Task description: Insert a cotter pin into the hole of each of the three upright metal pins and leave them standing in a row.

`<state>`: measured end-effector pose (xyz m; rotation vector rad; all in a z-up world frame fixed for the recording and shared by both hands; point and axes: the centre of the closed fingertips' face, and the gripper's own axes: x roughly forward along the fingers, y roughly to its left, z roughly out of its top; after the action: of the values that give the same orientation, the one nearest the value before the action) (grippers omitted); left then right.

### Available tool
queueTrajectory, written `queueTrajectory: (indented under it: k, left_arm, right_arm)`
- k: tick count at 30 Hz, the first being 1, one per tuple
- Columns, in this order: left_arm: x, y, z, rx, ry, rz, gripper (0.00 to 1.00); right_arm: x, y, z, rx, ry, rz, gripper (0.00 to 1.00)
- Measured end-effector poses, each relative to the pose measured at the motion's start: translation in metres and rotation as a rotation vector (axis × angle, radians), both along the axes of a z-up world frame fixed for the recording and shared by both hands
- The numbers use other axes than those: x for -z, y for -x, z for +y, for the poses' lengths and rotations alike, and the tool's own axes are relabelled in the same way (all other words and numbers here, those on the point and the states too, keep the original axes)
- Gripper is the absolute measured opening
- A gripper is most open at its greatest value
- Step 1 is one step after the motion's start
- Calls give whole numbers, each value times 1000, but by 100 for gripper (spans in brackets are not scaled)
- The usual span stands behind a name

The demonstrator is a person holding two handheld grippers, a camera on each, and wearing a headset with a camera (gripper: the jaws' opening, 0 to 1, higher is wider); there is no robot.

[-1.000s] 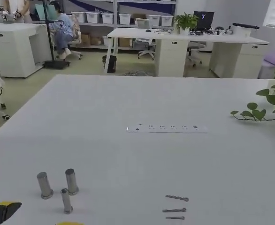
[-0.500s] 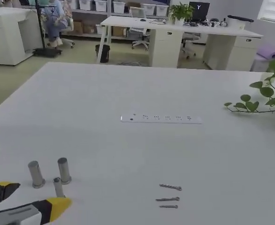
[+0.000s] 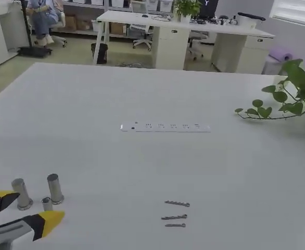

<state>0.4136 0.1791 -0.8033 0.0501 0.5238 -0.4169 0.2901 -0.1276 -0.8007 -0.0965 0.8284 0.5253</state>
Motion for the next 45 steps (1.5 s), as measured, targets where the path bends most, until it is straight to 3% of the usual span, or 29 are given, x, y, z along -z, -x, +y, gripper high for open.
queueTrajectory:
  k: [4,6,8,14,22,32,35,41,45]
  left_arm:
    - [7,-1,2,-10,18,16,56]
    - [7,-3,3,-42,86,19,54]
    - [7,-4,6,-58,106,13,52]
    - [14,-9,9,-46,81,19,48]
    - [24,-9,3,-11,58,40,35]
    - [31,-11,-5,24,62,60,22]
    - [35,-10,-5,23,53,81,16]
    - [36,-8,-7,40,52,85,8]
    - [36,-9,-9,46,46,83,8]
  right_arm:
    - [-1,1,3,-1,-1,1,97]
    - [0,2,3,4,0,2,97]
    - [0,3,4,7,-4,5,97]
    - [4,5,1,21,7,12,96]
    - [3,4,-2,34,3,7,94]
    - [6,9,-9,60,1,17,93]
    - [6,9,-10,67,-1,22,93]
    - [7,11,-12,68,0,27,93]
    - [7,12,-11,57,-1,33,93]
